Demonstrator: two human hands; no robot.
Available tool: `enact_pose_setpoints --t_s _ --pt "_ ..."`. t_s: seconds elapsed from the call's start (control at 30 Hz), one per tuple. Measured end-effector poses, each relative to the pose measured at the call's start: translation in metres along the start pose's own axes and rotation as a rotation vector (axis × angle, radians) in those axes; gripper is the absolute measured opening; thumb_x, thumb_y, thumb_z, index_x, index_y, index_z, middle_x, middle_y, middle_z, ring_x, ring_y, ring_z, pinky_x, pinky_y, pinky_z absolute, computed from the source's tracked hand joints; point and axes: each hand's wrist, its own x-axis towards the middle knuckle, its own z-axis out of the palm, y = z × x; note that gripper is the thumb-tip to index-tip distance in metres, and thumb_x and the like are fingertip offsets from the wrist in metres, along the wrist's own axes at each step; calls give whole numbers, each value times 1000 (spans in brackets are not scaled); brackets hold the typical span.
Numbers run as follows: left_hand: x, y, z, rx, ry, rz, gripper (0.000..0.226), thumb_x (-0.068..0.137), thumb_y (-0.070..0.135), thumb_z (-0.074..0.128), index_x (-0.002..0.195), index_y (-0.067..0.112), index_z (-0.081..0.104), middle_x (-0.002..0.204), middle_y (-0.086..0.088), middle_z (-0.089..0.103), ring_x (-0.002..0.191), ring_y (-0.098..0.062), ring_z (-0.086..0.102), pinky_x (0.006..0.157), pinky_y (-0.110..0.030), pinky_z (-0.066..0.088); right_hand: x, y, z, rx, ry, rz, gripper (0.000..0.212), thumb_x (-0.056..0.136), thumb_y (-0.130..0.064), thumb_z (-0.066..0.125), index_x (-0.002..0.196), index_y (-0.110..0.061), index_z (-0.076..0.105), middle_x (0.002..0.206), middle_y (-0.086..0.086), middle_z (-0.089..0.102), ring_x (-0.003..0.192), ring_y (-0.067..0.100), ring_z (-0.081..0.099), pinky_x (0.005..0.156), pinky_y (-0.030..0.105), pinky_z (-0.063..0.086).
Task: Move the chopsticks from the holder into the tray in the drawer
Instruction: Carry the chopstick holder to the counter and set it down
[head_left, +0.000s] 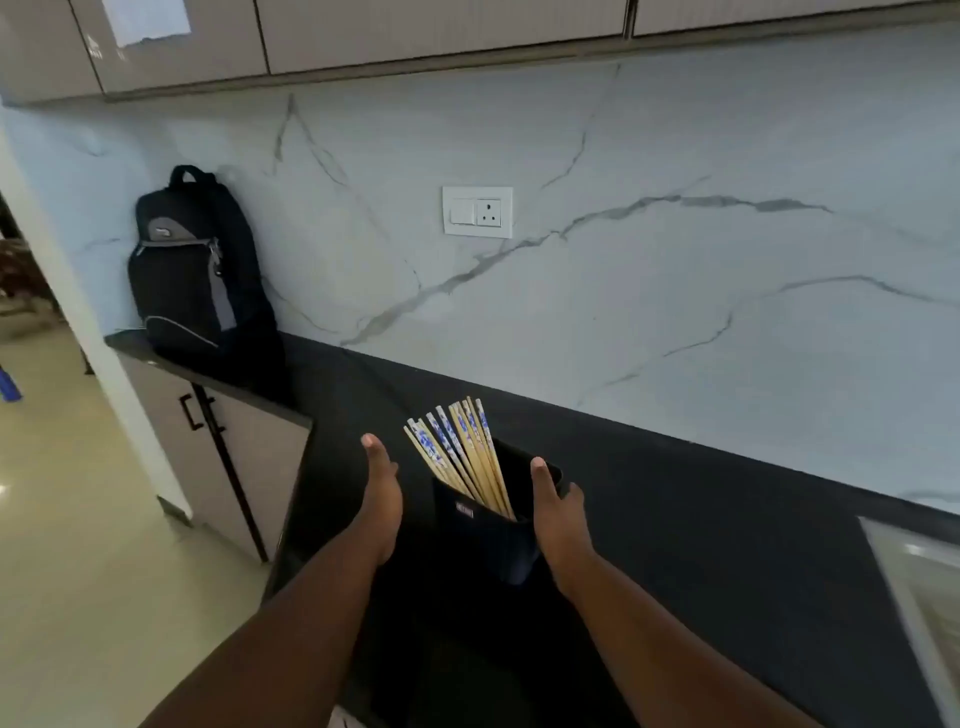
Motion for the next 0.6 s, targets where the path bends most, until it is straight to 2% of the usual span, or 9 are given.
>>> enact_pose_setpoints --t_s 0.07,0.2,0.3,0.37,0.43,0.53,0.6 --pt "16 4 4 -71 -5 -15 104 78 83 1 151 15 30 160 -13 22 148 -32 16 119 -52 7 12 0 9 119 32 115 88 87 -63 48 150 -10 18 153 16 29 135 36 35 110 50 32" --pt "45 2 15 -90 -118 -44 107 75 86 -1 147 17 38 155 -12 35 145 -32 25 119 -51 13 31 -3 23 206 37 267 82 91 -57 48 151 -12 14 155 17 25 136 38 32 110 50 30" --pt "65 5 27 -227 -192 -29 100 81 81 2 140 17 49 143 -17 50 133 -35 44 116 -52 24 41 -5 26 211 49 284 78 94 -53 46 152 -13 13 152 18 30 134 38 35 109 49 31" --pt "78 4 31 -267 -190 -48 99 81 82 3 135 18 55 136 -17 56 128 -37 49 114 -54 28 47 -2 28 201 50 273 75 94 -52 45 152 -15 14 149 17 35 131 37 38 108 49 34" --pt "85 0 33 -263 -189 -78 97 81 84 7 127 19 63 124 -14 64 119 -36 56 106 -52 38 51 2 31 187 49 249 73 94 -52 45 151 -15 17 144 17 41 128 36 43 107 50 37" --pt "89 -5 30 -252 -224 -91 85 87 79 18 108 19 74 112 -13 72 101 -31 68 79 -43 52 51 2 33 157 33 230 72 93 -55 43 149 -16 20 139 16 45 124 35 46 105 51 39" --pt "85 -5 24 -263 -256 -113 87 85 81 17 99 20 78 108 -13 73 98 -31 69 79 -44 53 49 -3 34 145 0 235 71 93 -56 42 148 -16 22 135 16 48 120 34 48 104 53 40"
